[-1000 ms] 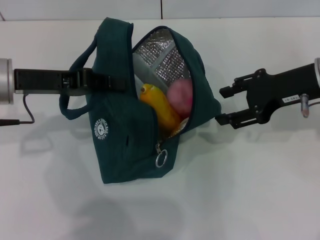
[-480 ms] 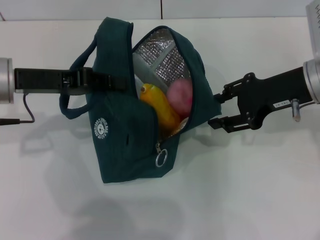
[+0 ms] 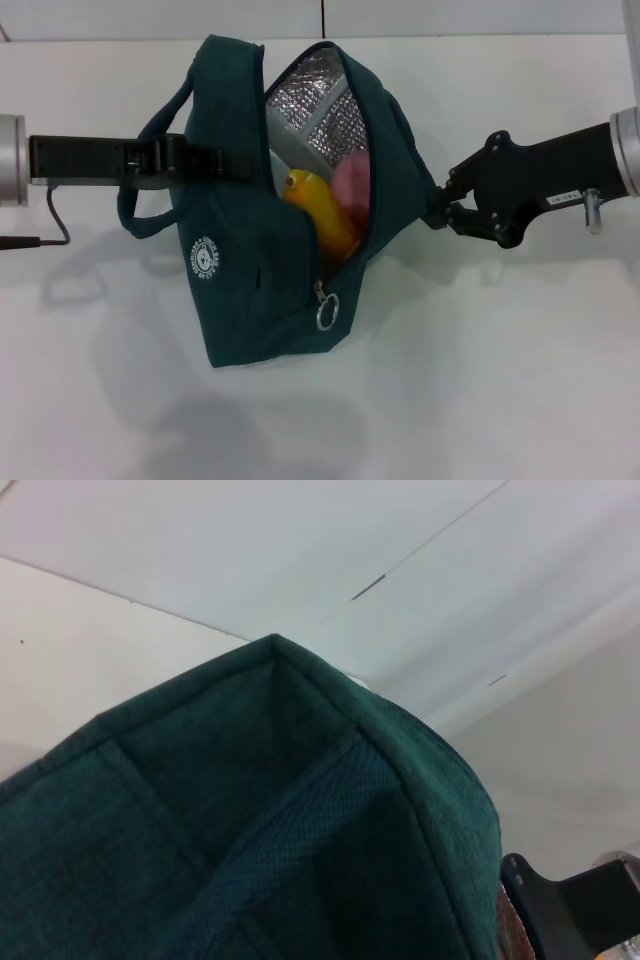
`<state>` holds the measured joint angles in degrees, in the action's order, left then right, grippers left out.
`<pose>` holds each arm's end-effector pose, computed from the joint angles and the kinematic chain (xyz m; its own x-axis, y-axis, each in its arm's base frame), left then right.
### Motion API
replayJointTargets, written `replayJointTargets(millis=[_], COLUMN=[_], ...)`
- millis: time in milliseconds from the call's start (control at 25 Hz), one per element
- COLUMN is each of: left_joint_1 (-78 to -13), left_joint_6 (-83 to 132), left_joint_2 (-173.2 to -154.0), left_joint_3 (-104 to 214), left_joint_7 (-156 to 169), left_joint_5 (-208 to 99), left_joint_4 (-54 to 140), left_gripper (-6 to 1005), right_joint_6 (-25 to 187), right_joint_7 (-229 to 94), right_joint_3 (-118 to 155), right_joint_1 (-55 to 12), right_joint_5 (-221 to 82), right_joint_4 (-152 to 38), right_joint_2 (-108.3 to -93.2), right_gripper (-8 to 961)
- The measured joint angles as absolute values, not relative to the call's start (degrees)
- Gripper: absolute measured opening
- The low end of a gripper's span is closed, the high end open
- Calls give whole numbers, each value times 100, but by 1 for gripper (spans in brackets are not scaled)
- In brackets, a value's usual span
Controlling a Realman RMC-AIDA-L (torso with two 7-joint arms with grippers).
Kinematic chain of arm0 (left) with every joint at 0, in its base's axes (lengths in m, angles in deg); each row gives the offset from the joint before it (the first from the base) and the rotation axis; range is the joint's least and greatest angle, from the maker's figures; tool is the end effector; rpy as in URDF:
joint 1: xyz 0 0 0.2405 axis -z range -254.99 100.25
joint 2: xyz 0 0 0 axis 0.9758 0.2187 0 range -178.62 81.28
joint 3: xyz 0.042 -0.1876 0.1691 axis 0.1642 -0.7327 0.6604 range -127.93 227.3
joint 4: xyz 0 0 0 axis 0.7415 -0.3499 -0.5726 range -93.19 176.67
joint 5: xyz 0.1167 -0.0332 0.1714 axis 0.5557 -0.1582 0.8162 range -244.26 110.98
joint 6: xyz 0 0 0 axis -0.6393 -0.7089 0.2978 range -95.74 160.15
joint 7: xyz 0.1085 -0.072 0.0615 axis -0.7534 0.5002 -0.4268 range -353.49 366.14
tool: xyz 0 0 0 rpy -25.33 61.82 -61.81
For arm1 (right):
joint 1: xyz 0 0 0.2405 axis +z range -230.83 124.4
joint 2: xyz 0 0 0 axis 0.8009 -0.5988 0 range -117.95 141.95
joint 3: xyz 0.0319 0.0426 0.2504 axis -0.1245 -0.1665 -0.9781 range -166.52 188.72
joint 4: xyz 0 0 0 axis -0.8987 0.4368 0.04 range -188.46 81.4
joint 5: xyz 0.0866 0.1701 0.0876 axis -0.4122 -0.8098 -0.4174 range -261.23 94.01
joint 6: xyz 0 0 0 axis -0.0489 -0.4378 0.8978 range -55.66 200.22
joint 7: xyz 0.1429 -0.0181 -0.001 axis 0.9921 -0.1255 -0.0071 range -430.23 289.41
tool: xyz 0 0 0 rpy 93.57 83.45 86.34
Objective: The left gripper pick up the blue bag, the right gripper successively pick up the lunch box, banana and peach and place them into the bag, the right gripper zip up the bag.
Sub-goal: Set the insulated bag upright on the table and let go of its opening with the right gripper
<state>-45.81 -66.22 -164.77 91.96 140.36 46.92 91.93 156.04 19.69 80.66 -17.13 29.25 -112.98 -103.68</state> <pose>-0.2304 0.3406 0.0487 0.3390 0.8519 0.3992 0.8552 -0.4558 0.2465 0.1631 0.3684 -0.0001 0.9865 0.0065 -0.1636 -0.0196 -0.9874 -0.1573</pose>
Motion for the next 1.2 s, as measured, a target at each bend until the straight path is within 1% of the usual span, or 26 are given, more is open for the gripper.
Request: replayJointTargets(millis=[240,480,760,1000,1200], left_joint_1=[-4582,-4582,-4582,-4433,-4233], left_joint_6=[-6622,-6623,-6623,-6575,-6554], left_joint_2=[-16480,-16512,-16537,-16644,-16616], left_joint_3=[9195,9196,9207,9236,9231], left_joint_7=[14036,14036,14029,13930,13781], left_joint_5=[4687,4682,4682,4700,4765], left_joint_4=[9193,9189,9118,8978,8500], left_gripper=[36,36,37,36,36], right_joint_6=[15646,15670,16091,16136,16052], right_joint_7=[1962,1965,1959,1862,1718], right_joint_3=[8039,7923,7368,7205,7171], right_joint_1=[-1809,-2320,-2791,-3024,-3223], right_joint_5=[2888,2849,2384,2034,1732], right_joint_4=[-11478,-12475,-13229,-13394,-13520], right_joint_2=[-10353,-10340,-10337,-10335,-10345], right_gripper=[145,79,79,77,76])
